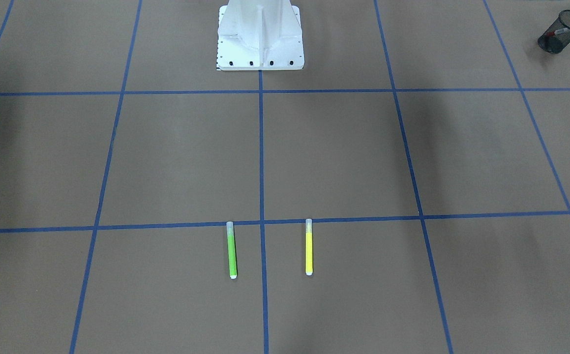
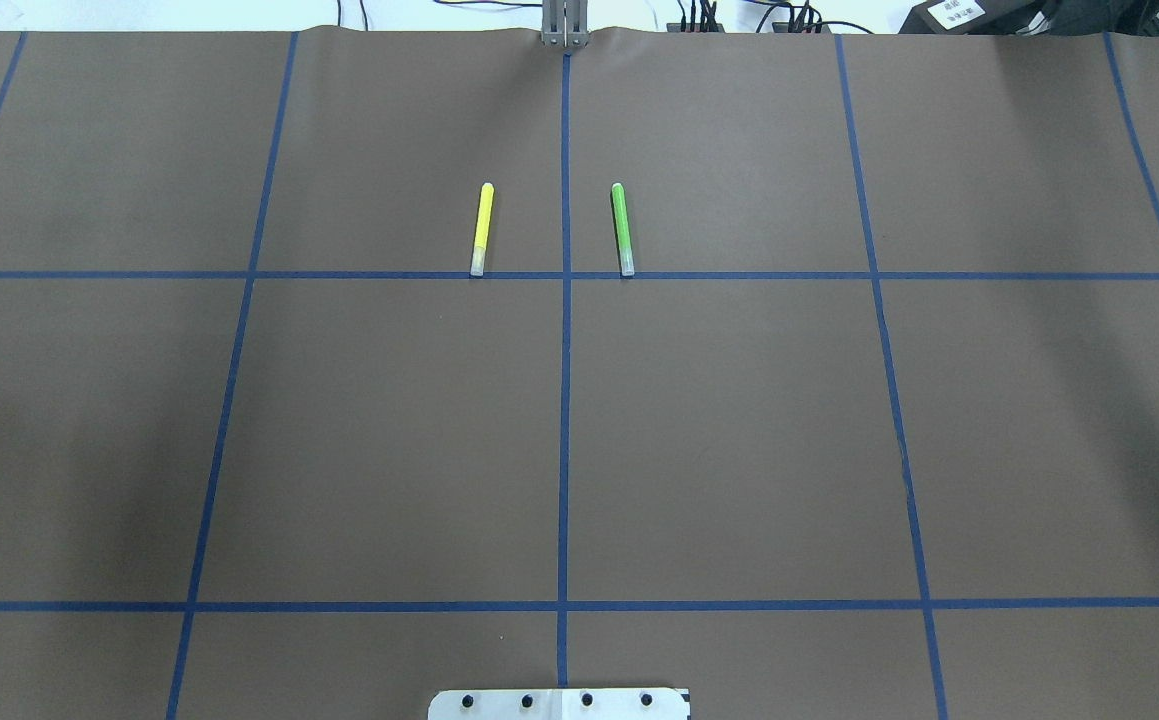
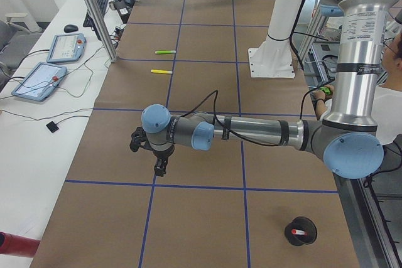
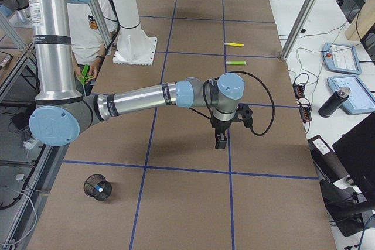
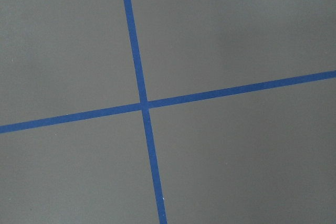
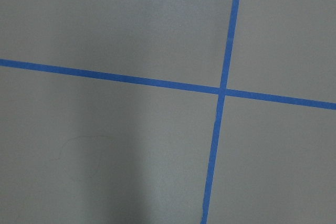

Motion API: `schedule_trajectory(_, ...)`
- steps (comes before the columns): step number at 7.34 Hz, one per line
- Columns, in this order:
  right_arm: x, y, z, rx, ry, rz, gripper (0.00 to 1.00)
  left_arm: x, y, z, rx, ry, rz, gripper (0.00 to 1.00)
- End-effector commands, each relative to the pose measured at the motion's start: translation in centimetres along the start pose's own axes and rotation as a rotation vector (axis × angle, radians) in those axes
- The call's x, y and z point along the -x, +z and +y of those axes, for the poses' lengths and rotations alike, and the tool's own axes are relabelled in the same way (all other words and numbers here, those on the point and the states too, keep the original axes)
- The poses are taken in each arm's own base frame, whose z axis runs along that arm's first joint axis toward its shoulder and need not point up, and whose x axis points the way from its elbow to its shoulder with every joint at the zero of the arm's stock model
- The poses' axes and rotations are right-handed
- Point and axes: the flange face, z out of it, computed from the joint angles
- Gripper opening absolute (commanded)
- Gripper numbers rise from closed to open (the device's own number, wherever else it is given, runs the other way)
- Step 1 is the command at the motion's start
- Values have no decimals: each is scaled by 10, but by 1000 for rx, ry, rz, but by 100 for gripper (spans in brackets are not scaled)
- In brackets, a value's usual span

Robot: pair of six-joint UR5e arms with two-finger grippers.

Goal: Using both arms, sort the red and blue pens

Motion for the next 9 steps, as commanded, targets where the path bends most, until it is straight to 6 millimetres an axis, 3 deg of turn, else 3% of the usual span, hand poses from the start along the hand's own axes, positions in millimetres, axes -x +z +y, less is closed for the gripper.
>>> schedule_trajectory(1,-2,3,3,5,5,0,100,-2,-2,0,-5,3,2,99)
schedule_trajectory(9,-2,3,4,5,7,-2,100,-11,-10,-4,-22,16,-7,99)
